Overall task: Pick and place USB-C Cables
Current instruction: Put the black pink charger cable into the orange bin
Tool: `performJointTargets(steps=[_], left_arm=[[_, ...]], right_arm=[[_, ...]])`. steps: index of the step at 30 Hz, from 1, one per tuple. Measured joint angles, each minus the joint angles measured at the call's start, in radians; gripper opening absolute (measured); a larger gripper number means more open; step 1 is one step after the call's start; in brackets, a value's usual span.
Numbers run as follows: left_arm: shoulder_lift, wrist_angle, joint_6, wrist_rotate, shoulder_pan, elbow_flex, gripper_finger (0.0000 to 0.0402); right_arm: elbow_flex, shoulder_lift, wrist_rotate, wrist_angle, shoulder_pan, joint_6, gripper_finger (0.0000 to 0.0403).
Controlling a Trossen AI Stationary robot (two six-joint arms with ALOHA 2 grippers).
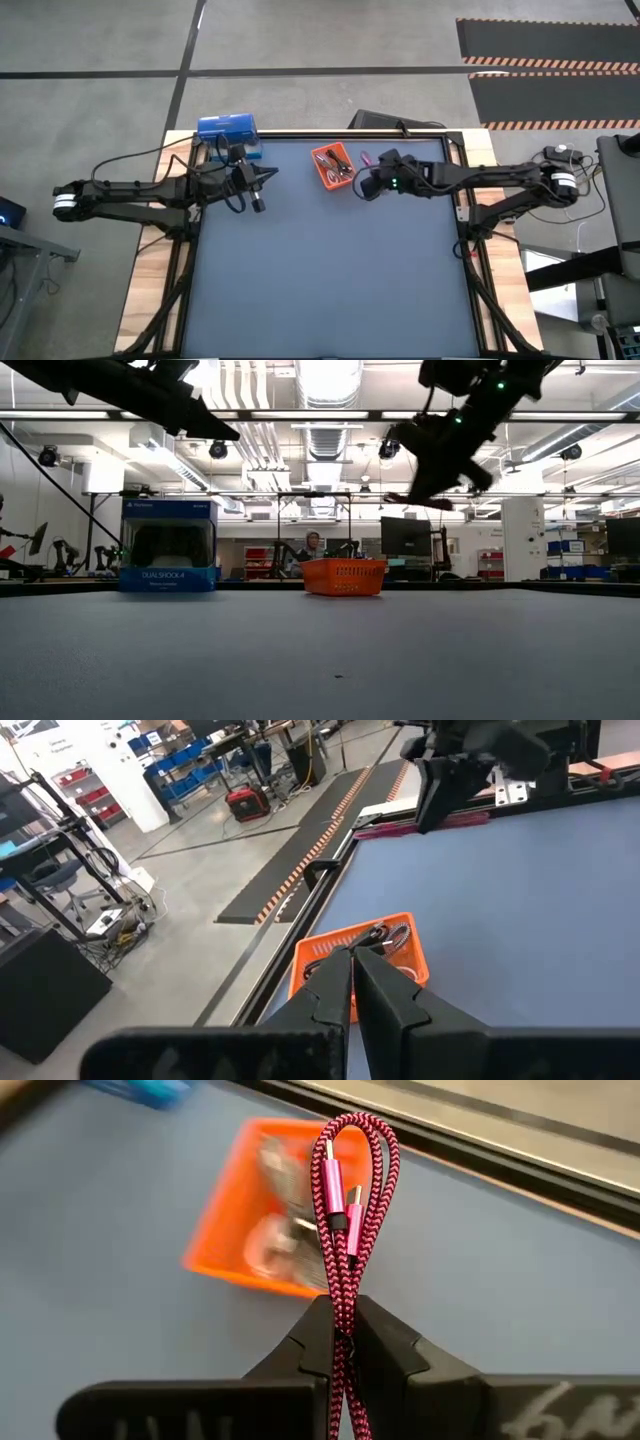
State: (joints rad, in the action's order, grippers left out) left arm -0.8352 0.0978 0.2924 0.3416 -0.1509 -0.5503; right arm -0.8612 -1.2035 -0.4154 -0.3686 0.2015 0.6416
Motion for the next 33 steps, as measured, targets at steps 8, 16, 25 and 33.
performJointTargets(steps=[8, 16, 25, 33], left_arm=[[0.0, 0.001, 0.001, 0.0, 0.0, 0.0, 0.0002], [0.0, 0.009, 0.001, 0.0, 0.0, 0.0, 0.0002], [0.0, 0.03, 0.001, 0.0, 0.0, 0.0, 0.0002], [0.0, 0.032, 0.005, 0.0, 0.0, 0.0, 0.0002]], right_arm=[[0.0, -0.024, 0.216, 0.247, 0.052, -0.055, 0.0018], [0.0, -0.042, 0.233, 0.311, 0.088, -0.009, 0.0018], [-0.052, -0.167, 0.301, 0.403, 0.12, -0.01, 0.0018], [-0.242, -0.352, 0.303, 0.352, 0.133, 0.001, 0.0018]])
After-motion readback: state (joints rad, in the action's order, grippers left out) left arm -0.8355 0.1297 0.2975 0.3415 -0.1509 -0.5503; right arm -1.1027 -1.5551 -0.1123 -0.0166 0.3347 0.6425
